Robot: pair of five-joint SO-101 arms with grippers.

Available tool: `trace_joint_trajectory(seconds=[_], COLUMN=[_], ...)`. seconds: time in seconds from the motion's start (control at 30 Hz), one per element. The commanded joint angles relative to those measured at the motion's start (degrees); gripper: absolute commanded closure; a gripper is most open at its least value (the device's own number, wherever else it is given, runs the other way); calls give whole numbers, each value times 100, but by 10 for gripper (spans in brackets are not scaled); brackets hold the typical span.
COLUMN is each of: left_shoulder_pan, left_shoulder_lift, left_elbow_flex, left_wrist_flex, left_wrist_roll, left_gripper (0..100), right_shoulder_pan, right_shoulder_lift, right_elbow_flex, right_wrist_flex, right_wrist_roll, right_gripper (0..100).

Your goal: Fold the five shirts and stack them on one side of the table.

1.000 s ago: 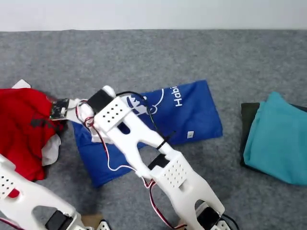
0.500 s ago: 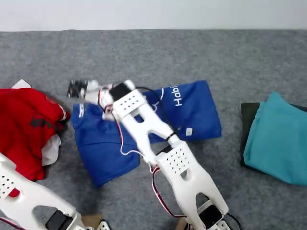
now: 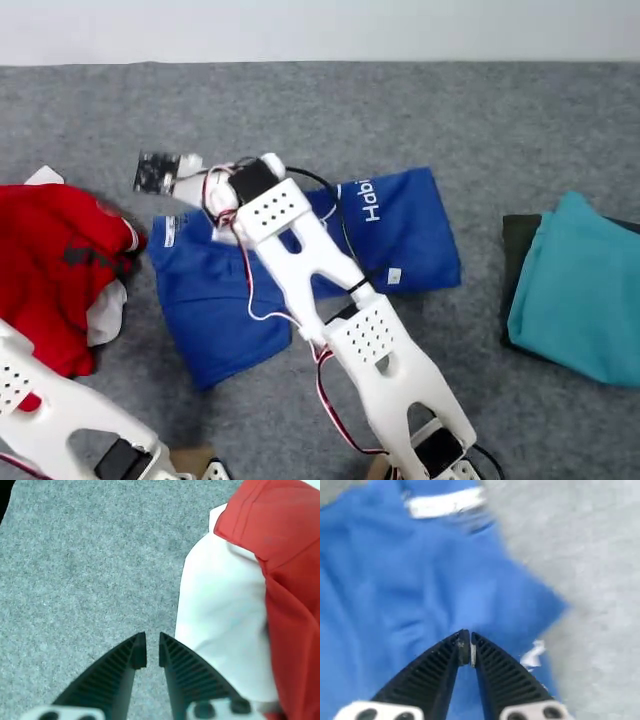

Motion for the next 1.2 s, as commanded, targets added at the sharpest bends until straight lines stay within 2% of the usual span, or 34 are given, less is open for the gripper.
trace_joint_trajectory(seconds=[0.0, 0.2, 0.5, 0.67, 0.8, 1.03, 1.17], left_shoulder_pan=[53, 141, 193, 202, 202, 202, 193], left_shoulder_lift=[-431, -431, -431, -431, -431, -431, -431], left_elbow_flex=[-13, -13, -13, -13, -13, -13, -13], left_wrist_flex=[132, 132, 132, 123, 123, 123, 123], left_wrist_roll=[-9, -9, -9, -9, -18, -18, -18], left_gripper=[949, 949, 949, 949, 949, 949, 949], right_shoulder_pan=[-48, 22, -725, -760, -655, -699, -971], right_shoulder_lift=[84, 787, 655, 277, 242, 963, 1165], right_elbow_flex=[-316, -316, -914, -1284, -1257, -1292, -1319], right_wrist_flex=[145, -453, 1385, 1358, 945, -549, -338], right_wrist_roll=[18, 18, 18, -220, -220, -220, -220], right_gripper=[983, 988, 988, 988, 988, 988, 988])
